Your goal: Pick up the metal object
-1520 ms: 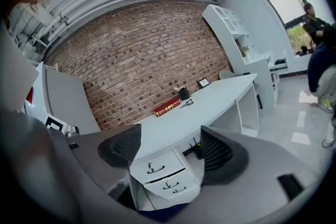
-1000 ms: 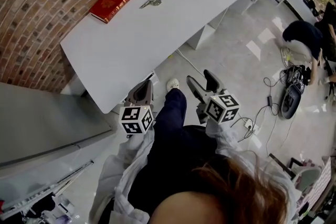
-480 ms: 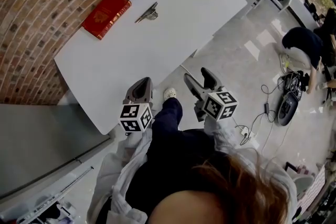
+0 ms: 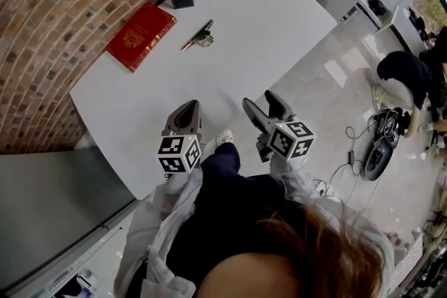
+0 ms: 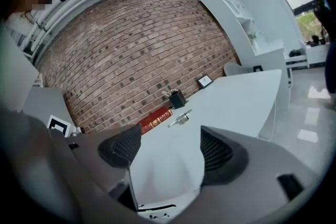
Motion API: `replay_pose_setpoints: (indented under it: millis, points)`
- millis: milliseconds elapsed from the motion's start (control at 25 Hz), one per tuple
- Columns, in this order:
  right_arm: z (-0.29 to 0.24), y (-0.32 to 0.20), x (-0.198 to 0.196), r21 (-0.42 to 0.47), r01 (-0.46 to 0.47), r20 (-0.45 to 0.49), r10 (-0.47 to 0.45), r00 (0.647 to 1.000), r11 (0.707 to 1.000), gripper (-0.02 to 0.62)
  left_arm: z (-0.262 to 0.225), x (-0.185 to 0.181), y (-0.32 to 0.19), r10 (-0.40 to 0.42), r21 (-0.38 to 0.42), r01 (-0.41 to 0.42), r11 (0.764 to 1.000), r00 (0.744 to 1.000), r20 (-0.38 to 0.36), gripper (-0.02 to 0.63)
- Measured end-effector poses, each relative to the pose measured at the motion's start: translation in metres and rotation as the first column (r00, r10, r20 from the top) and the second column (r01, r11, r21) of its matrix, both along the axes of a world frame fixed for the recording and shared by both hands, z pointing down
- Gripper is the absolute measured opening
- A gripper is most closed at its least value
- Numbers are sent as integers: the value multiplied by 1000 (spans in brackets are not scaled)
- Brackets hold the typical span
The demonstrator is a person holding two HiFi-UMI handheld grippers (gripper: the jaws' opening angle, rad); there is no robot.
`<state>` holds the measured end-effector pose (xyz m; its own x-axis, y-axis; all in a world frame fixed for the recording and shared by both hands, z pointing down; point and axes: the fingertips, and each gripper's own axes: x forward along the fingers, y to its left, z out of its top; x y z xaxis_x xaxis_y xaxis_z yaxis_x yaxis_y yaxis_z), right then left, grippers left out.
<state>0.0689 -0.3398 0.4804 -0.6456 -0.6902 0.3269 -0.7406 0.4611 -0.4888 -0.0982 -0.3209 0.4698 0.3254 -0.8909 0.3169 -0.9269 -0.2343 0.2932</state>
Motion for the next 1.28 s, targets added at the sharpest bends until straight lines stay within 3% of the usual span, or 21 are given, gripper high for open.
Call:
replay_pose_setpoints:
  millis: [280,440,640,720,800,880,1000,1080,1160,1280]
  points:
    - [7,-43,-11,-27,25,27,-24,999,999,353,11,-7,-39,-15,-8,15,1000,1000,-17,17]
    - [6,-64,-20,-97,23,146,-8,989,995,351,20,-11,-52,-28,-20,27,999,999,-36,17]
    - [-2,-96,-32,-173,23,304,31,952,985,347,21,-21,-66,-31,-8,31,999,999,-36,17]
    - [-7,-107,-36,-236,35,398,63,915,971,347,21,-26,-65,-51,-9,51,999,998,-44,17]
    - [-5,-118,-38,-328,56,504,124,855,943,347,23,-33,-64,-77,-15,76,997,996,-45,17]
    - [-2,-131,-42,-415,95,598,193,778,905,345,25,-40,-66,-109,-19,108,994,993,-46,17]
    - [2,-149,-50,-513,177,713,303,633,840,331,27,-47,-70,-151,-19,150,988,987,-51,17]
    - [4,-161,-55,-542,207,744,351,569,814,331,27,-49,-73,-178,-20,177,984,983,-54,17]
    - [10,-171,-61,-555,220,740,356,571,802,331,26,-53,-75,-211,-25,210,977,976,-55,17]
    - [23,-183,-76,-583,250,710,335,619,773,331,26,-58,-79,-268,-40,266,963,962,-57,17]
